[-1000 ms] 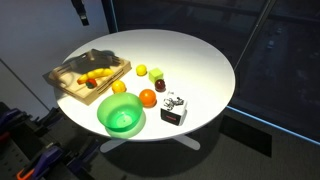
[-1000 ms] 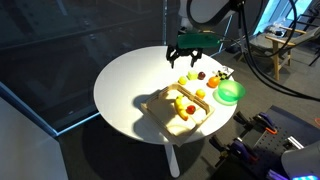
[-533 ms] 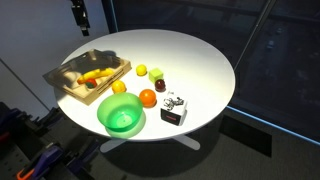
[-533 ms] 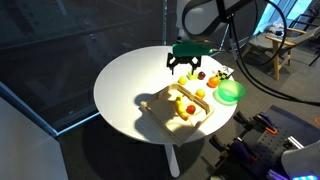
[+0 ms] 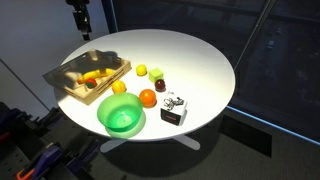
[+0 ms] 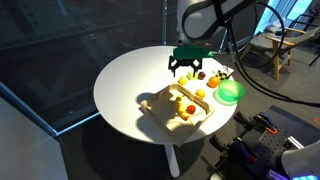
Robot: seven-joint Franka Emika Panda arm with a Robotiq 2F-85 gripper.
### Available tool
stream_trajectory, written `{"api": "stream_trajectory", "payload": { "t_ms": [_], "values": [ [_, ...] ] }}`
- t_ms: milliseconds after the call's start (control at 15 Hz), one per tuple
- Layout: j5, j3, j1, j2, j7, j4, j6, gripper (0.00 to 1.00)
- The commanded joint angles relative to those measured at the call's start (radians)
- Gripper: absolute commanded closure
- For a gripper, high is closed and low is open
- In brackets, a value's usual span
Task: Remove the banana from the crate and put it on the table
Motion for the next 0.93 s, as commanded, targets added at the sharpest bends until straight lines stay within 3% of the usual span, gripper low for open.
{"api": "stream_trajectory", "payload": {
  "t_ms": [0,533,867],
  "values": [
    [0.004,-0.015,0.014,0.000,-0.003,0.002,-0.003,0.00],
    [0.008,-0.016,0.010,0.040,-0.031,0.007,0.004,0.00],
    [-0.012,-0.026,0.023,0.115,-0.050,0.007,0.073,0.00]
  ]
}}
